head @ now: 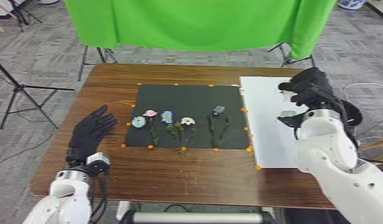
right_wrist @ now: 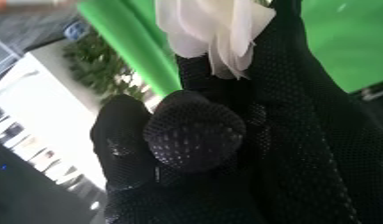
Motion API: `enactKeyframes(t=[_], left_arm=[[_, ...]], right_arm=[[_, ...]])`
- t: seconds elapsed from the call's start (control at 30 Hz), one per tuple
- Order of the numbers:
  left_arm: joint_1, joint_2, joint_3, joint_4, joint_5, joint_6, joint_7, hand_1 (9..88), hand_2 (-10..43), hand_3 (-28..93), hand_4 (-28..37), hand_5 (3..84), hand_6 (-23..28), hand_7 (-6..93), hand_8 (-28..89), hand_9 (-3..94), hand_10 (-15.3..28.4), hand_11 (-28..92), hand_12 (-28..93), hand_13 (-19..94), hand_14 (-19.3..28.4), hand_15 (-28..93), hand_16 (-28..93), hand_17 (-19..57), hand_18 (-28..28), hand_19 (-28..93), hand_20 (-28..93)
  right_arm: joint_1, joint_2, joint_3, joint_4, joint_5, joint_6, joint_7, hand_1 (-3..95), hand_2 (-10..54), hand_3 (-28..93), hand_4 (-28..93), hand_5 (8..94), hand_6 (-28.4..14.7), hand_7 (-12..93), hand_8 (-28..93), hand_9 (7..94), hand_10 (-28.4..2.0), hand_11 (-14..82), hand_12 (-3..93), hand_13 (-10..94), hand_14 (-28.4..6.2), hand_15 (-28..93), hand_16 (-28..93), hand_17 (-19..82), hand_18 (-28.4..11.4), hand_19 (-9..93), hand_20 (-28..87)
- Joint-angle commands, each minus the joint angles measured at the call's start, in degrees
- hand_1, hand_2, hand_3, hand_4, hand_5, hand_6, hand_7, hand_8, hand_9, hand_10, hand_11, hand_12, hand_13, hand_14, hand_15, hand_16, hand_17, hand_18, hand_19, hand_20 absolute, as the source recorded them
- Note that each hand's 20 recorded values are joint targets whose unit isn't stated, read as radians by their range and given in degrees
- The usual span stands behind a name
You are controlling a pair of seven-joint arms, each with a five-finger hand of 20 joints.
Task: Arrange flowers
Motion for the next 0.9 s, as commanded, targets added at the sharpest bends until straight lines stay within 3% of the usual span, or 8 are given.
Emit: enactKeyframes(t=[0.03,0.3,0.9], left_arm=[[0.54,-0.21,0.61,0.33,0.73,-1.06,-0.93,21.4,-5.9,72,-27.1,43.8,1.0,12.5,-7,44.0,12.8,17,12,35,16.8,17,2,5.4,12.7,5,18],[0.8,-0.29,0.43,0.25,0.71,-0.84,-0.46,21.4,-6.0,73,-27.2,44.0,0.9,12.7,-7,43.9,12.8,17,12,35,16.9,17,2,5.3,12.8,5,18],[0.72,-0.67,0.46,0.29,0.52,-1.07,-0.83,21.7,-6.2,73,-26.7,43.9,0.9,12.6,-7,43.9,12.8,17,12,35,16.9,17,2,5.0,12.7,5,18]], right_arm=[[-3.84,-1.52,-2.89,-2.07,-9.7,-2.42,-2.84,56.4,-9.5,67,-21,81.3,1.4,22,3,86.4,-12.0,8.5,31.7,93,-1.0,60,30,63,-14.6,93,55],[-2.76,-0.61,-7.49,-1.81,-13.34,-3.5,-5.3,56.5,-9.5,67,-22,81.0,1.7,22,3,86.1,-11.5,7.9,31.8,93,-1.0,60,30,63,-14.5,93,56],[2.32,-0.81,-18.09,2.34,-15.18,-6.87,-6.8,55.5,-9.5,66,-21,80.2,2.5,23,2,85.3,-10.7,7.7,31.4,93,-1.1,60,30,63,-14.4,93,56]])
